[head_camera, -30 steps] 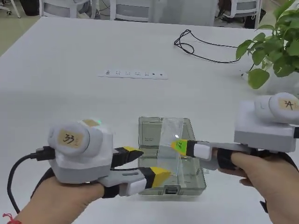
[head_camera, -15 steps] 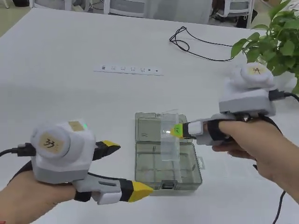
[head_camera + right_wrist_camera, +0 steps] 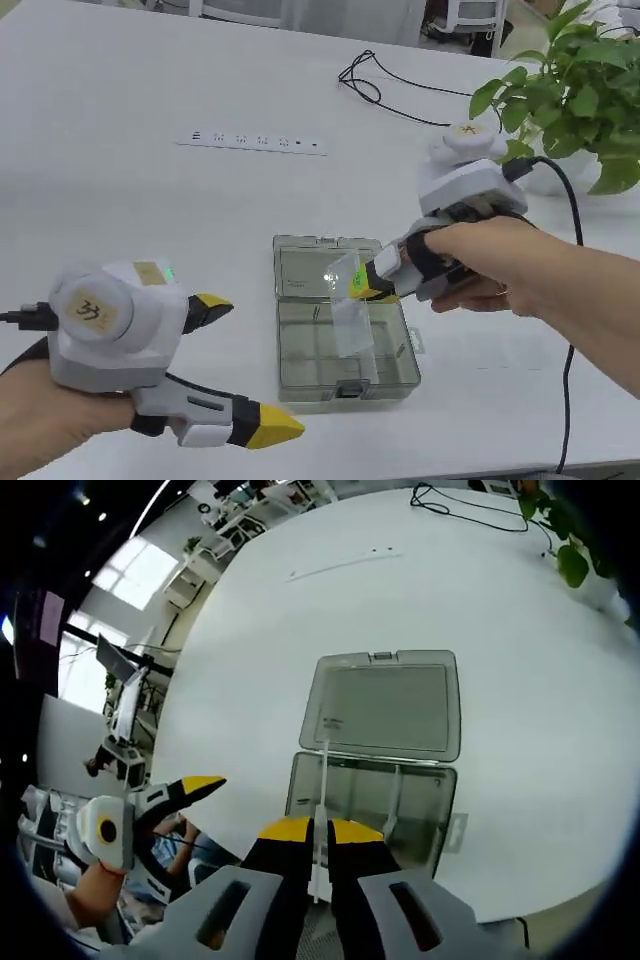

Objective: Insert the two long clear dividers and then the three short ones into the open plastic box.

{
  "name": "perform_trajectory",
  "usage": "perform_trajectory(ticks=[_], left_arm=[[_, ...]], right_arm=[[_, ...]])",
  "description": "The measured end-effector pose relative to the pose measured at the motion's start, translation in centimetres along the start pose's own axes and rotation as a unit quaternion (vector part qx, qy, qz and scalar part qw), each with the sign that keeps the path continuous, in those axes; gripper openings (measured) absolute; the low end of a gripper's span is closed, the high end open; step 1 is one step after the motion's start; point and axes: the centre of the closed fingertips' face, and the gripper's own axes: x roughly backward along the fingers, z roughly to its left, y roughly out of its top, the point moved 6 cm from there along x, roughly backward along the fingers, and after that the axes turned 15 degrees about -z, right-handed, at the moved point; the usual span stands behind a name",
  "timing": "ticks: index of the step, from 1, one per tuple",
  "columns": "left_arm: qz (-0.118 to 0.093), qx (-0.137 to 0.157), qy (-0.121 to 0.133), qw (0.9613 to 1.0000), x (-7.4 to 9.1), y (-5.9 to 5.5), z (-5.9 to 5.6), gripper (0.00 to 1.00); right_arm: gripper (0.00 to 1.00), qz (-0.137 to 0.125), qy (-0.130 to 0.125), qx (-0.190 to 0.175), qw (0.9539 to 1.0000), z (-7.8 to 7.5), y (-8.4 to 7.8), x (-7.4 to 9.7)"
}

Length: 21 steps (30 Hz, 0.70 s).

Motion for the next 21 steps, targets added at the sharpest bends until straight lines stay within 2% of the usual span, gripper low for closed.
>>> perform_trajectory(ticks=[2, 7, 17, 21], left_arm=[[-0.005, 0.002, -0.005, 1.0000, -0.1, 0.0, 0.0, 0.97], [-0.011, 0.003, -0.017, 0.9998, -0.4, -0.3, -0.1, 0.97], [-0.023, 0.008, -0.025, 0.9994, -0.3, -0.4, 0.1, 0.96], [-0.025, 0.009, -0.025, 0.9993, -0.3, -0.5, 0.2, 0.96]], right_arm=[[0.07, 0.011, -0.016, 0.004, 0.9998, -0.2, -0.5, -0.3], [0.07, 0.028, -0.030, -0.011, 0.9991, -0.4, -1.1, -1.4], [0.07, 0.041, -0.056, -0.019, 0.9974, 0.0, -2.3, -2.7], [0.06, 0.039, -0.068, -0.014, 0.9968, -0.4, -2.1, -3.0]])
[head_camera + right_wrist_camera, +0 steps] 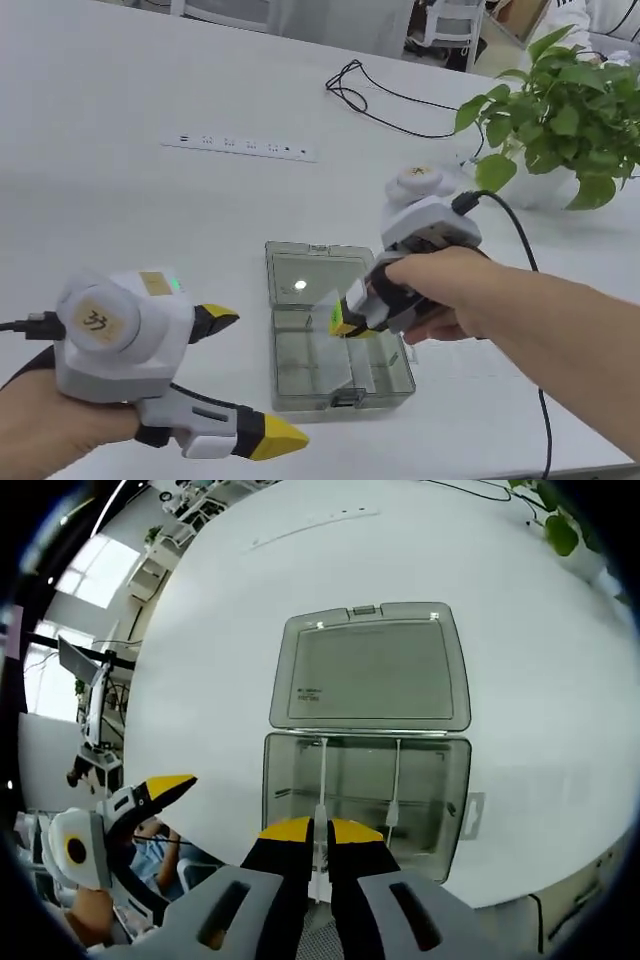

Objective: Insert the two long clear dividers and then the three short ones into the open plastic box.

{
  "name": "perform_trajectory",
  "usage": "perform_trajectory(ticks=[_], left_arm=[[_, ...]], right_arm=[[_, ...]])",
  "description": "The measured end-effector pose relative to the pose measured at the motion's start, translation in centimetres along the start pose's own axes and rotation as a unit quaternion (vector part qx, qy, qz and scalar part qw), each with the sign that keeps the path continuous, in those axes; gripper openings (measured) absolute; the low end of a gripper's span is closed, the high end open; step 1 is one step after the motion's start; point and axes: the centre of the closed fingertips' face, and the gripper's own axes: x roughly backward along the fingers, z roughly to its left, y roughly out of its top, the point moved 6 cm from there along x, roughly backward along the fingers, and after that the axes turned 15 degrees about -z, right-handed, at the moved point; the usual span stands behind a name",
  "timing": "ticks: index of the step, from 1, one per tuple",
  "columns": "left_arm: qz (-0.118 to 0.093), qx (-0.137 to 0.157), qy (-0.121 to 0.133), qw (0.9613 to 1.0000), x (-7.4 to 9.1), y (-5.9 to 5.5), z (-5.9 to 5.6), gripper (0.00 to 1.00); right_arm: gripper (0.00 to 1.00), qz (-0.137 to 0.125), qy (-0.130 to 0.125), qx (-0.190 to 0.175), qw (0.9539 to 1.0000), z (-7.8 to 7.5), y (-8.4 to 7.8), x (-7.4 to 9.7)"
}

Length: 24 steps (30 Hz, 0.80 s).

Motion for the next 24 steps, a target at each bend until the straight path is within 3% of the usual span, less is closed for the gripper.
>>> perform_trajectory(ticks=[24], left_arm=[[-0.008, 0.009, 0.004, 0.9999, 0.17, -0.03, -0.23, 0.95]], right_arm=[[0.07, 0.000, -0.018, 0.019, 0.9997, 0.10, -0.25, -0.94]])
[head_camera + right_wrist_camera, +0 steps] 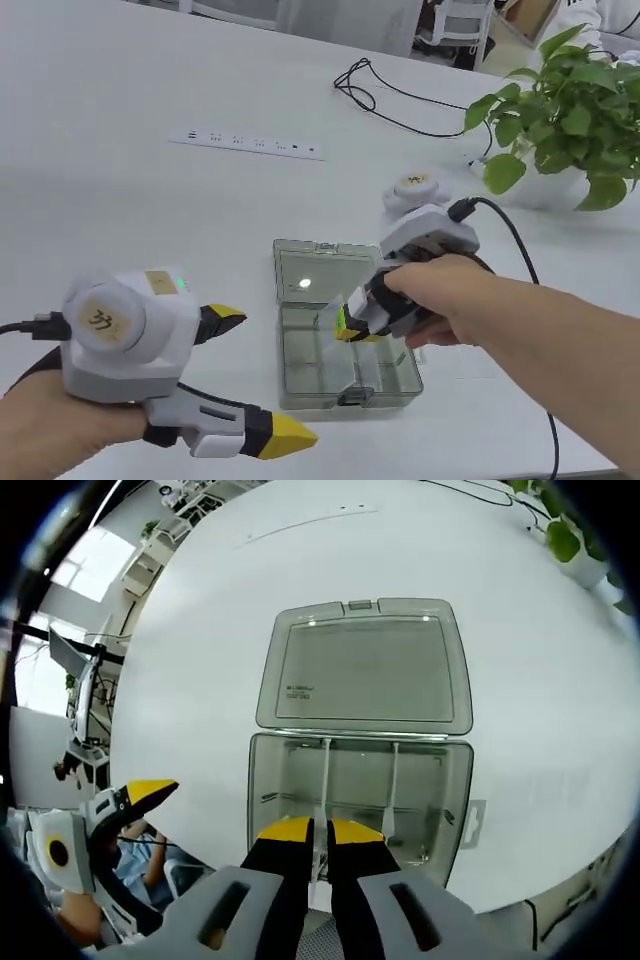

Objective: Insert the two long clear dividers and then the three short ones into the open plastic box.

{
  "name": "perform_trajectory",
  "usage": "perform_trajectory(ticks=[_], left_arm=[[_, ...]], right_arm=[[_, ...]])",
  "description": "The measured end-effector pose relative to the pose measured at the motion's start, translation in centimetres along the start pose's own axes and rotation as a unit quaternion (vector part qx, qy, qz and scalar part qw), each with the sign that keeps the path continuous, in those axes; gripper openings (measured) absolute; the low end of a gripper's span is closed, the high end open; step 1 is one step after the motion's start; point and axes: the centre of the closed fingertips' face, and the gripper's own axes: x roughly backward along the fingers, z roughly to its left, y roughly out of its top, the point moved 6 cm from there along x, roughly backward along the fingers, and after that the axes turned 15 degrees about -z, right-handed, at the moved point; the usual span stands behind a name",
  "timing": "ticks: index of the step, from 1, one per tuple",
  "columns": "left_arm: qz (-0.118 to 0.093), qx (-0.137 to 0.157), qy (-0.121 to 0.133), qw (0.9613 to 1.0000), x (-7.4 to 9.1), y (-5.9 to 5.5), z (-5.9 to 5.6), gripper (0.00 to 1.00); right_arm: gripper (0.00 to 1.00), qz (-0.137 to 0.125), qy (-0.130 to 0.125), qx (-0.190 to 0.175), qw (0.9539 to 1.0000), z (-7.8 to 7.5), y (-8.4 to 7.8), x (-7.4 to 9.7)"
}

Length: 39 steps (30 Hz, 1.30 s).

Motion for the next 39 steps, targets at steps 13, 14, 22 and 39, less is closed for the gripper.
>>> perform_trajectory(ticks=[13, 14, 22, 39], left_arm=[[0.002, 0.000, 0.001, 1.0000, 0.1, -0.1, -0.1, 0.95], [0.003, -0.001, 0.001, 1.0000, 0.1, -0.1, 0.0, 0.95], [0.005, -0.001, 0.004, 1.0000, 0.0, 0.0, 0.1, 0.97], [0.012, 0.001, 0.011, 0.9999, 0.0, 0.0, 0.1, 0.96]], right_arm=[[0.08, 0.004, 0.000, 0.060, 0.9982, 1.0, -0.2, -0.9], [0.08, 0.005, 0.000, 0.062, 0.9980, 1.0, -0.3, -1.0], [0.09, 0.005, 0.009, 0.070, 0.9975, 0.5, -0.8, -2.2], [0.11, -0.025, 0.053, 0.053, 0.9969, 0.2, -1.0, -2.1]])
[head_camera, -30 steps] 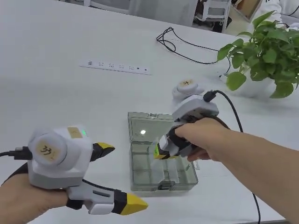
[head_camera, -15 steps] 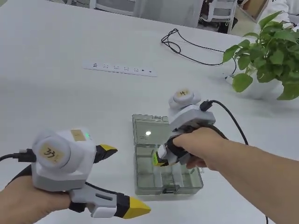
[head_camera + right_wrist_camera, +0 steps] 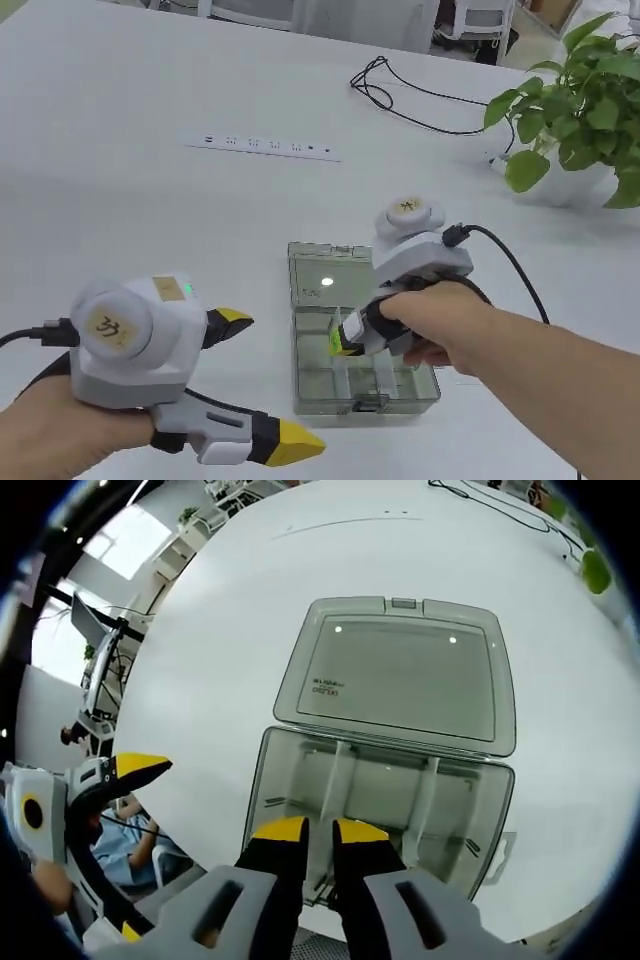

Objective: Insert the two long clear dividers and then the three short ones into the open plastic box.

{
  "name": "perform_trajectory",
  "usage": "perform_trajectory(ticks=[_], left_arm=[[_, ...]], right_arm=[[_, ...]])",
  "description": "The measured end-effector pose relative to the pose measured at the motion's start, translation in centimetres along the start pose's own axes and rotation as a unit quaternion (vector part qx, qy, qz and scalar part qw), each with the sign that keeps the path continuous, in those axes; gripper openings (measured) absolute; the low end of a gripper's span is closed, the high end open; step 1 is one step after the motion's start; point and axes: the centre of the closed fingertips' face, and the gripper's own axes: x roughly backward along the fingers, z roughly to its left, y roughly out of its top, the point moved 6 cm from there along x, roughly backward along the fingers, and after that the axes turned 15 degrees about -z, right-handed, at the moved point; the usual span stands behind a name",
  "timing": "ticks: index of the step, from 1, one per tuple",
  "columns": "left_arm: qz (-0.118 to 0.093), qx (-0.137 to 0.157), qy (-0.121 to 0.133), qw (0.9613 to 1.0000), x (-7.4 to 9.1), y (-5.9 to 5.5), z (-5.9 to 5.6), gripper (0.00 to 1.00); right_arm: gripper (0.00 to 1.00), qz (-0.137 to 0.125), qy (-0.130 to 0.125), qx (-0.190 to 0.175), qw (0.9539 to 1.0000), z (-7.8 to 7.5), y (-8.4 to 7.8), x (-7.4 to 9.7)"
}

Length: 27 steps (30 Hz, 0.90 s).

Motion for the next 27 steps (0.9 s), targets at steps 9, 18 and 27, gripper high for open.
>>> perform_trajectory(ticks=[9, 18, 27], left_arm=[[0.004, -0.004, 0.006, 1.0000, 0.2, 0.5, -0.2, 0.96], [0.004, -0.006, 0.022, 0.9997, 0.5, 1.0, -0.4, 0.97], [0.007, -0.013, 0.047, 0.9988, 1.0, 1.7, -0.2, 0.98]], right_arm=[[0.17, -0.046, 0.033, 0.013, 0.9983, -0.2, 1.2, 2.1], [0.27, -0.093, 0.083, 0.074, 0.9894, -0.8, 2.6, 5.4], [0.42, -0.112, 0.147, 0.183, 0.9655, -1.9, 2.9, 9.1]])
